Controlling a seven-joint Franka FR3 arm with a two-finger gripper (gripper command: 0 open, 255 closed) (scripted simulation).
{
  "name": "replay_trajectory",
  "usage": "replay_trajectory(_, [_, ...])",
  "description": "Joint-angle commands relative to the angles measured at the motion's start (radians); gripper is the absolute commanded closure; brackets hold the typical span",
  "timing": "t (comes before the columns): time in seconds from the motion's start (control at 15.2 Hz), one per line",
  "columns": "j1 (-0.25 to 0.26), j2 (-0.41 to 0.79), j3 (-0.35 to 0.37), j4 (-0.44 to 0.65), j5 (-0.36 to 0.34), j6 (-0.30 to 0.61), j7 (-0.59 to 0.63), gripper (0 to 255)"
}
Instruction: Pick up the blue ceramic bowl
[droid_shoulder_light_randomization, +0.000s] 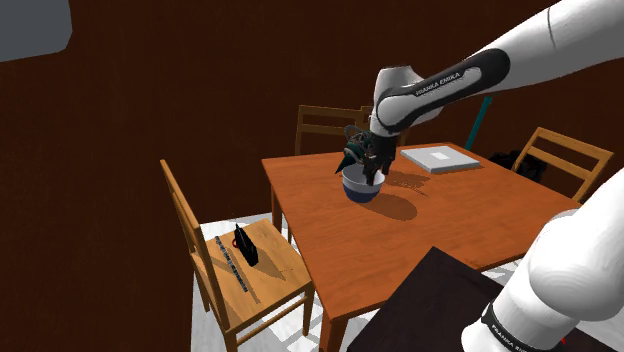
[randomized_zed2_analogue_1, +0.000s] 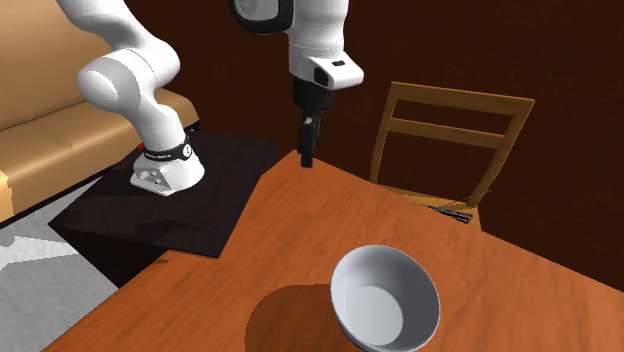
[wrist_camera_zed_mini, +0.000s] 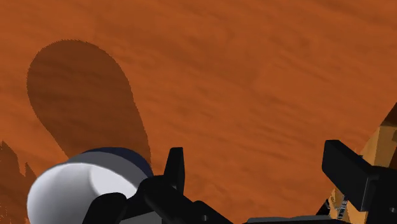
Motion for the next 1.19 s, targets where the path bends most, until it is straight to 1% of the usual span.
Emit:
replay_trajectory(0.0, [-0.007,0.072,-0.008,0.028,-0.011,0.058,-0.005,0])
replay_trajectory(0.33, [-0.024,0.254,-0.027,0.135,-0.025,0.165,-0.022,0])
replay_trajectory(0.59, [-0.040,0.399,-0.039,0.243,-0.029,0.228,-0.036,0])
replay_trajectory(1.06, [-0.075,0.653,-0.050,0.481,-0.024,0.291,-0.062,0])
replay_trajectory(1.12, [-0.077,0.666,-0.050,0.495,-0.023,0.293,-0.063,0])
